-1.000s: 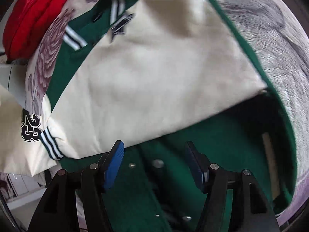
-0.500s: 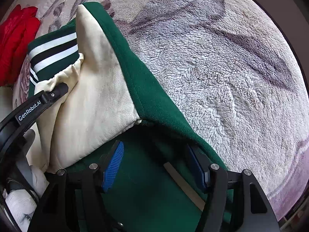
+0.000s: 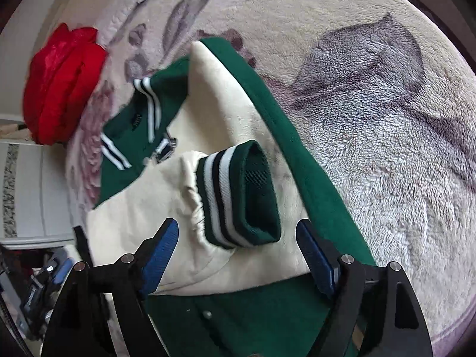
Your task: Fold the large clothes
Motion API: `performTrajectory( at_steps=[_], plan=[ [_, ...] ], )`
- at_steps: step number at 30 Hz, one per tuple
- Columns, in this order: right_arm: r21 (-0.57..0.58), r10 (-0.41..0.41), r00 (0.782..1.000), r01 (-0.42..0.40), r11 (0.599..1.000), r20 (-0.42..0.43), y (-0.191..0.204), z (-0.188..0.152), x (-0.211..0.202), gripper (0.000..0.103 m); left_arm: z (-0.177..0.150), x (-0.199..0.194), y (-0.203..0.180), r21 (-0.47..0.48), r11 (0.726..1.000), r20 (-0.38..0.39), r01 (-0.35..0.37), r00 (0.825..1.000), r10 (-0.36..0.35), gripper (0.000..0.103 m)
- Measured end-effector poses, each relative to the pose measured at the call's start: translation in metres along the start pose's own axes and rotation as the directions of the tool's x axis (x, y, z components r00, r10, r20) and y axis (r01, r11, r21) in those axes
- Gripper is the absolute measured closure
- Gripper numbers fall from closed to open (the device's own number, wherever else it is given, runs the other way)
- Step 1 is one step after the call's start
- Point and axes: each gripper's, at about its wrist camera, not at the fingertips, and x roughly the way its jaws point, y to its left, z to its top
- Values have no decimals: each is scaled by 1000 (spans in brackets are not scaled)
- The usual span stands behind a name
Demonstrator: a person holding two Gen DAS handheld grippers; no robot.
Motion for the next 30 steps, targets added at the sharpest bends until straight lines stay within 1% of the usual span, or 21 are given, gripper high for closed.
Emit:
performTrajectory(
  at_steps=[1, 2, 3, 4, 5, 8, 10, 12, 14, 15, 16, 17, 19, 20, 21, 22, 24, 26, 27, 29, 30],
  plan=[
    [-1, -14, 1000, 14, 1000, -23, 4, 3, 14, 20, -2, 12, 24, -21, 997, -14, -70, 997, 70, 10],
    [-5, -8, 998, 8, 1000, -60, 5, 7, 29, 20, -5, 20, 39, -38, 994, -27, -105, 994, 104, 10],
    [-6, 1, 996, -2, 1000, -86, 6, 8, 38, 30, -7, 35, 61, -65, 987, -57, -146, 988, 142, 10],
    [-20, -4, 997, 3, 1000, -79, 12, 4, 44, 45, -11, 43, 72, -82, 984, -73, -158, 986, 152, 10],
    [-35, -19, 999, 17, 999, -41, 15, -3, 42, 84, -13, 51, 82, -100, 981, -84, -167, 984, 159, 10],
    [-64, -39, 997, 43, 997, 61, 28, -5, 21, 94, -14, 62, 101, -157, 976, -77, -152, 987, 141, 10],
    [-64, -95, 980, 107, 992, 175, 26, -5, -11, 95, -11, 67, 103, -180, 974, -79, -135, 989, 123, 10],
    [-15, -151, 959, 159, 987, 240, 10, 3, -31, 96, -9, 70, 98, -176, 977, -75, -119, 991, 107, 10],
    [23, -183, 962, 183, 983, 202, -1, 21, -27, 96, -5, 79, 85, -137, 984, -68, -116, 992, 107, 10],
    [34, -190, 968, 187, 982, 162, -9, 26, -19, 96, -2, 84, 79, -103, 985, -77, -136, 989, 128, 10],
    [11, -203, 972, 203, 979, 122, -13, 29, -12, 96, -1, 96, 73, -61, 985, -95, -159, 984, 153, 10],
    [-10, -222, 970, 224, 975, 101, -13, 30, -5, 94, -2, 112, 69, -23, 985, -120, -171, 979, 167, 7],
    [-49, -271, 960, 275, 960, 72, -14, 36, 9, 86, -5, 136, 72, 10, 978, -161, -207, 965, 206, 5],
    [-64, -289, 956, 292, 954, 51, -15, 37, 13, 73, -4, 141, 76, 7, 978, -165, -210, 964, 208, 1],
    [-57, -296, 955, 298, 953, 32, -17, 37, 13, 61, -1, 141, 82, -3, 976, -177, -218, 961, 214, 1],
    [-43, -292, 956, 293, 955, 23, -13, 36, 15, 59, 2, 137, 87, -6, 973, -182, -230, 957, 225, 2],
    [-17, -259, 965, 260, 965, 35, -14, 32, 0, 59, 6, 116, 95, -16, 965, -167, -262, 952, 256, 2],
    [-25, -251, 965, 254, 967, 76, -10, 23, -21, 59, 6, 86, 100, -66, 972, -116, -225, 969, 217, 2],
    [-39, -239, 964, 245, 969, 115, -5, 15, -34, 59, 4, 67, 98, -90, 979, -81, -181, 981, 174, 2],
    [-72, -196, 968, 209, 975, 156, 11, 3, -47, 59, -3, 50, 88, -90, 985, -46, -144, 989, 141, 2],
    [-111, -148, 977, 166, 980, 154, 18, -5, -49, 59, -6, 50, 83, -81, 988, -41, -133, 991, 130, 2]
  ],
)
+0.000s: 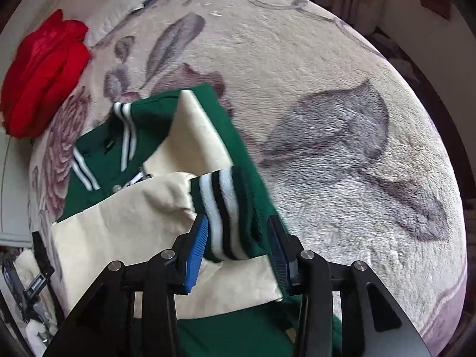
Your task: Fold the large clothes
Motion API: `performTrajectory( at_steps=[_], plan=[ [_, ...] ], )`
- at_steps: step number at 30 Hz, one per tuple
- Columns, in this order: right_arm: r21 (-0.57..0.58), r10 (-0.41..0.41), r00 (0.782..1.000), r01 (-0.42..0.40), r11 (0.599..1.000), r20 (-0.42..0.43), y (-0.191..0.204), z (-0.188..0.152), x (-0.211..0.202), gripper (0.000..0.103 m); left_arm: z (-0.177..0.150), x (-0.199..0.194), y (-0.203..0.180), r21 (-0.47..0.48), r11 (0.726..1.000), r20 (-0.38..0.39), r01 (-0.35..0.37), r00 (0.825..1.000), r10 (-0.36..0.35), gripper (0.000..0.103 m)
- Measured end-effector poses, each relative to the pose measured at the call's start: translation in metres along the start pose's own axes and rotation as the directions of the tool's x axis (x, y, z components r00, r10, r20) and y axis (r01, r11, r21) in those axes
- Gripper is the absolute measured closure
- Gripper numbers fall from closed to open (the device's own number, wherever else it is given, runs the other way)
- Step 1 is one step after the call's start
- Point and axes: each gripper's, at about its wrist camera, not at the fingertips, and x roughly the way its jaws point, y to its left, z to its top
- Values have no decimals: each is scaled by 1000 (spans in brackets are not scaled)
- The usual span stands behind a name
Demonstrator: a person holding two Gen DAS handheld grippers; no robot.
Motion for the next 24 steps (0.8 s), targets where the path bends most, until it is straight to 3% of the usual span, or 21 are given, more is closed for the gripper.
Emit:
performTrajectory(
  at_steps=[2, 4, 7, 8, 11, 14, 16, 18, 21, 24],
  plan=[
    [-50, 88, 995, -91, 995, -47, 21, -8, 11, 59, -7, 16, -14, 38, 999, -22, -15, 1000, 16, 2],
    [-85, 111, 989, -119, 989, -100, 41, -14, 36, 60, -14, 55, -27, 96, 991, -80, -92, 992, 100, 1],
    [-97, 32, 987, -47, 994, -155, 46, -10, 83, 62, -11, 82, -19, 61, 995, -82, -84, 993, 89, 0],
    [-100, -18, 987, 1, 995, -162, 42, -6, 98, 71, -7, 81, -17, 68, 994, -87, -85, 992, 91, 0],
    [-86, -79, 969, 60, 994, -236, 50, 8, 113, 71, 4, 58, -15, 86, 989, -89, -124, 987, 131, 1],
    [-107, -101, 963, 77, 991, -249, 72, 16, 92, 67, 21, 20, -17, 28, 998, -60, -55, 997, 56, 1],
    [-94, -29, 971, 6, 996, -238, 89, 22, 78, 55, 40, 9, -34, 10, 1000, -63, 4, 998, -3, 1],
    [-75, 33, 971, -52, 996, -237, 107, 33, 78, 35, 65, 14, -63, 17, 998, -72, 53, 996, -52, 1],
    [-65, 51, 971, -68, 996, -234, 141, 59, 107, 35, 93, 39, -120, 69, 991, -125, 117, 986, -108, 3],
    [-54, 35, 964, -51, 997, -264, 168, 91, 154, 35, 108, 75, -175, 174, 978, -187, 119, 979, -86, 3]
  ],
)
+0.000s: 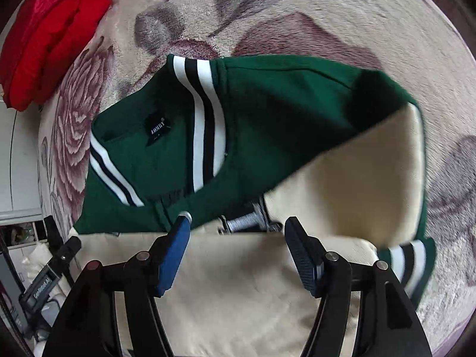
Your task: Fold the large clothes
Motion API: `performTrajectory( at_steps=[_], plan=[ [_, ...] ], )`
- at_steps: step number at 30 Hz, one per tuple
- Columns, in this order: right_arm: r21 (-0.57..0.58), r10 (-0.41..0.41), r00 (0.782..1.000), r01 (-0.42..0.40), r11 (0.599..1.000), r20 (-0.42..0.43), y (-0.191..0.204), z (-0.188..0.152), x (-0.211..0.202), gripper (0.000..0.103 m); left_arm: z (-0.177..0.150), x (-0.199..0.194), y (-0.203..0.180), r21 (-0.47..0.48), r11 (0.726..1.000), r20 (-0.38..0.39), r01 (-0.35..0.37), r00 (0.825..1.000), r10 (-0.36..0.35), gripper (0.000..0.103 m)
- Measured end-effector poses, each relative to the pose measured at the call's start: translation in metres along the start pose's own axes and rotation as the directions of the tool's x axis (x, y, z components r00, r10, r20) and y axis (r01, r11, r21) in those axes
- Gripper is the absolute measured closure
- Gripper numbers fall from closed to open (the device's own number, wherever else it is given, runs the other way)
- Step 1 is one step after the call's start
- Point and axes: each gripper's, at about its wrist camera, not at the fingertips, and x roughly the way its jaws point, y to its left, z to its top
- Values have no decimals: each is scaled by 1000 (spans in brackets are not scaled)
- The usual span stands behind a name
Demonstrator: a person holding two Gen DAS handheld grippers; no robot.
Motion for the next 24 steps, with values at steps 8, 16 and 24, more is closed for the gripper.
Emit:
performTrajectory(
  at_steps=[8, 16, 24],
  plan=[
    [-109, -274, 959, 280, 954, 67, 40, 23, 50, 92, 12, 37, -39, 89, 990, 74, -112, 992, 105, 11],
    [-140, -122, 980, 145, 979, 160, 46, 59, 40, 103, 17, 8, -23, 71, 984, 184, -163, 972, 148, 10],
    [-115, 298, 930, -327, 938, -213, 55, 36, 68, 86, 6, 19, 14, 1, 970, 177, -243, 955, 239, 8]
  ],
)
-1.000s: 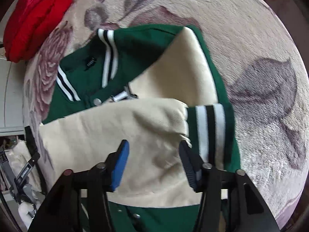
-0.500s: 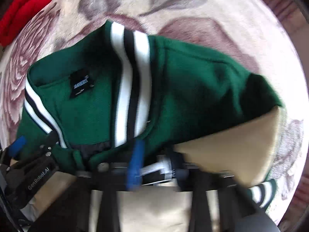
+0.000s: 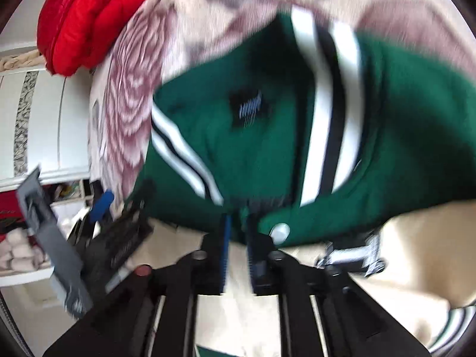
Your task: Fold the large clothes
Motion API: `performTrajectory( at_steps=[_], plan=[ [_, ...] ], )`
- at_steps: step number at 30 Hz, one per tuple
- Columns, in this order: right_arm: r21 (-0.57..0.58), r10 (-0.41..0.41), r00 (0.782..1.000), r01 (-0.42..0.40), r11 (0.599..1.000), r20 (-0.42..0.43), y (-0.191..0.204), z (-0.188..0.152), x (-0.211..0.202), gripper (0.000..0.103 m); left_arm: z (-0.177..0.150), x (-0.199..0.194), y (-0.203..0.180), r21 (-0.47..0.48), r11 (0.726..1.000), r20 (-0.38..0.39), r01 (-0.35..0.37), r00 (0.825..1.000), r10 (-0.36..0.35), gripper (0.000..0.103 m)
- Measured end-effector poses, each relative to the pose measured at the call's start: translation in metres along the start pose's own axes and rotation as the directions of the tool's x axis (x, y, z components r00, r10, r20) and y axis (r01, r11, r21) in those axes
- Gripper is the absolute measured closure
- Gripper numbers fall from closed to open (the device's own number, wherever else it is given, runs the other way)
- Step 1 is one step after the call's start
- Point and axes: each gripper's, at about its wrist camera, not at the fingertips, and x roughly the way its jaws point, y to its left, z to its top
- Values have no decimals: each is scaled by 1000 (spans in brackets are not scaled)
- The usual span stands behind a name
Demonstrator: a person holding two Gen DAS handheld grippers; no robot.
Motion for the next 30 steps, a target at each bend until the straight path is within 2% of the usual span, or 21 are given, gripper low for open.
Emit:
performTrajectory(
  at_steps=[2, 5, 7, 9, 14, 17, 21, 24, 25, 26, 27, 30],
  plan=[
    [-22, -33, 999, 32, 999, -32, -1, -9, 14, 86, -4, 3, 3, 2, 1000, -3, 1, 1000, -1, 8],
    [-14, -62, 998, 61, 998, -26, -1, -8, 24, 86, -11, 0, 7, 1, 1000, 15, 0, 1000, 0, 8],
    [-27, -59, 998, 59, 998, 3, 0, -10, 17, 79, -13, 2, 9, 1, 1000, 16, -5, 1000, 5, 8],
    [-64, -89, 996, 89, 994, 3, 8, -10, 21, 72, -16, 2, 10, -2, 1000, 10, 3, 1000, -3, 8],
    [-143, -198, 980, 200, 969, 27, 30, -19, 16, 72, -20, 3, 12, -5, 1000, 7, 20, 1000, -20, 8],
    [-174, -247, 968, 252, 952, 48, 37, -25, 19, 72, -21, 11, 16, -31, 997, -18, 68, 997, -69, 8],
    [-180, -300, 953, 301, 937, 33, 42, -14, 34, 72, -20, 24, 21, -70, 989, -57, 132, 989, -136, 5],
    [-150, -281, 959, 281, 948, 27, 42, -8, 36, 72, -21, 25, 24, -83, 985, -58, 152, 986, -158, 4],
    [-147, -271, 962, 273, 951, 35, 44, -7, 38, 73, -22, 24, 24, -81, 985, -58, 152, 986, -157, 4],
    [-159, -261, 964, 266, 951, 49, 46, -10, 38, 89, -22, 22, 24, -78, 986, -57, 149, 987, -153, 4],
    [-178, -250, 967, 254, 951, 42, 48, -13, 39, 96, -24, 19, 24, -77, 986, -57, 150, 986, -154, 4],
    [-196, -285, 952, 301, 933, 109, 52, -24, 26, 98, -26, 6, 28, -82, 984, -22, 161, 986, -163, 4]
  ],
)
